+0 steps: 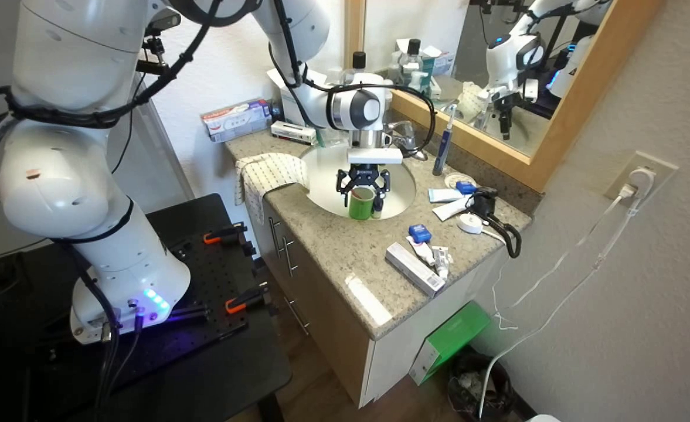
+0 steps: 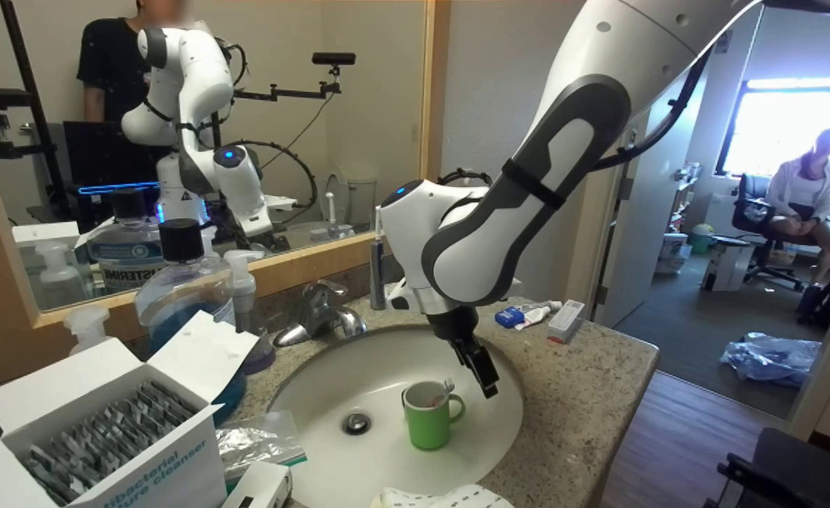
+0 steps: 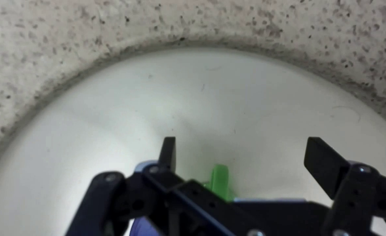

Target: Put the mug in the sink

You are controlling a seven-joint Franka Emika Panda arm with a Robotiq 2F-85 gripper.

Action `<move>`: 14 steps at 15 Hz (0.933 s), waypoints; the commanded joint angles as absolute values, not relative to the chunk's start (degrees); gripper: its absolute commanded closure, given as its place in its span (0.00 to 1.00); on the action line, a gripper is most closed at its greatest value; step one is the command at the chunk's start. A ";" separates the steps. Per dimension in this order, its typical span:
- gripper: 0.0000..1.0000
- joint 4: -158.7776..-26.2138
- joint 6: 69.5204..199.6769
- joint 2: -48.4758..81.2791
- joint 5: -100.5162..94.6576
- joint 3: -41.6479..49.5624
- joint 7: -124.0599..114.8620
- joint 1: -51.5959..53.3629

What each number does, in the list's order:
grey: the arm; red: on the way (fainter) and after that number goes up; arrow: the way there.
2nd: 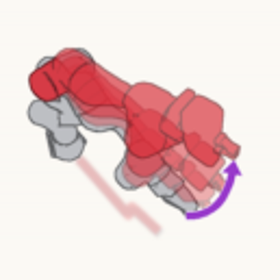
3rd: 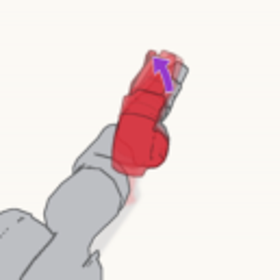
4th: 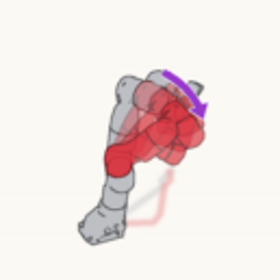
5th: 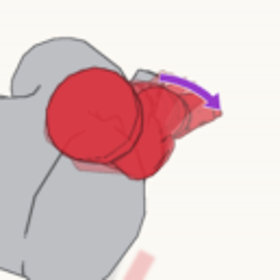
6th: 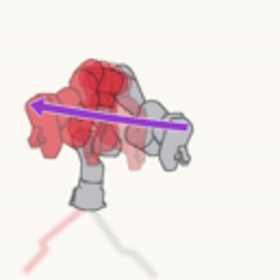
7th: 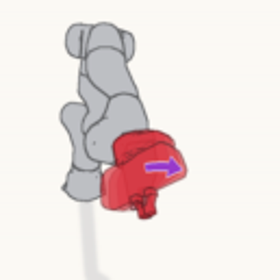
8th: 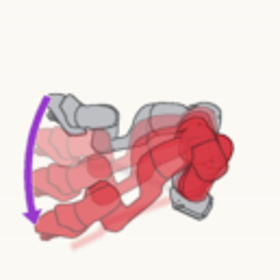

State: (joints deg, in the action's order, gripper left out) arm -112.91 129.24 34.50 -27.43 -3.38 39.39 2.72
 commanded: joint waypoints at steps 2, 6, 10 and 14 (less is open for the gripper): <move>0.00 -121.91 129.18 24.58 -30.17 -3.86 41.02 2.78; 0.00 -128.82 128.78 16.61 -31.19 -4.58 43.26 2.90; 0.00 -134.97 127.13 9.47 -32.04 -4.72 44.45 3.35; 0.00 -134.46 127.66 10.51 -33.15 -4.62 43.85 3.05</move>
